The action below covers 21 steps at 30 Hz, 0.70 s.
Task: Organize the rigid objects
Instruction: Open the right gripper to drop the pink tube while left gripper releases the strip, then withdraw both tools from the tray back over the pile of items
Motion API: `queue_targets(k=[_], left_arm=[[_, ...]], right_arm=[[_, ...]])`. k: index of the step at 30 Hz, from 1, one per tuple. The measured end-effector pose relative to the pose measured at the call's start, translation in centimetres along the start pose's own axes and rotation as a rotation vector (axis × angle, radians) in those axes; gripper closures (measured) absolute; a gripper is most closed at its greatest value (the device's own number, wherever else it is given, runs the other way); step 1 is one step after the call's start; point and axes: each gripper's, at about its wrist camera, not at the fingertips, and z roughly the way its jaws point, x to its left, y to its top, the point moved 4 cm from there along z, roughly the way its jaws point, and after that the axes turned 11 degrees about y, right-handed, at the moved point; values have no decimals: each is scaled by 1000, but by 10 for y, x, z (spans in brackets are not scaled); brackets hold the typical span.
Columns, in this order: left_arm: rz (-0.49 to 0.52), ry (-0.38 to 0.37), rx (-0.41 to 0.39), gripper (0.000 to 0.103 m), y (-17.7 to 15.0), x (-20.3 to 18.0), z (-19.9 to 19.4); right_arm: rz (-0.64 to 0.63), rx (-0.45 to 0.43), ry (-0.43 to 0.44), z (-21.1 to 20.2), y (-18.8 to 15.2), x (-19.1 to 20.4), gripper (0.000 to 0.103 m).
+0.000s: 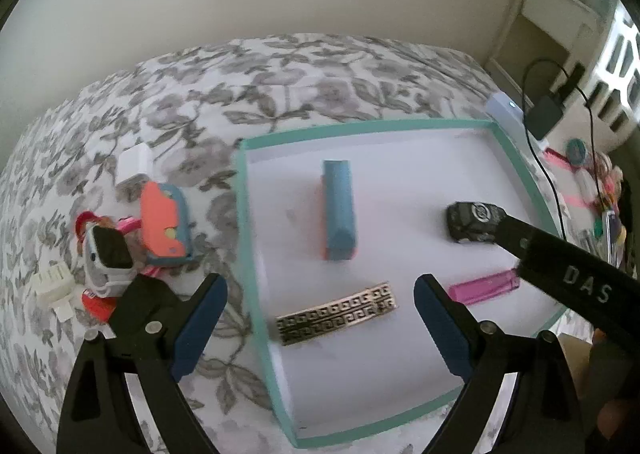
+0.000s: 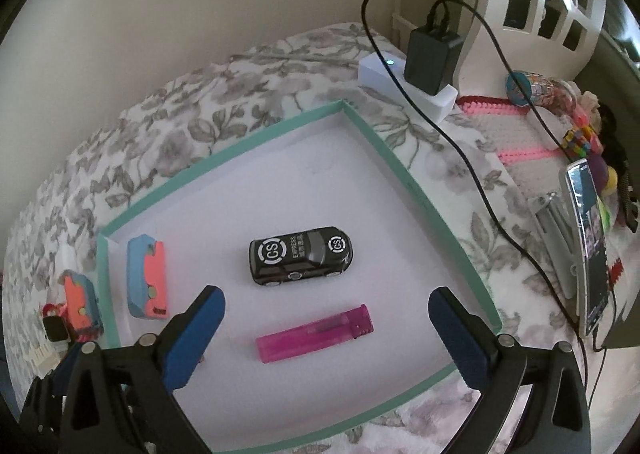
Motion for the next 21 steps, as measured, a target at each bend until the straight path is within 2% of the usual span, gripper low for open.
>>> queue_targets(k=[11, 21], left_arm=[[-175, 32, 33, 8, 9, 55, 5], [-387, 156, 35, 8, 13, 139, -5]], right_arm=[[24, -5, 9, 2, 0, -2, 0], [-68, 10, 67, 4, -6, 37, 0]])
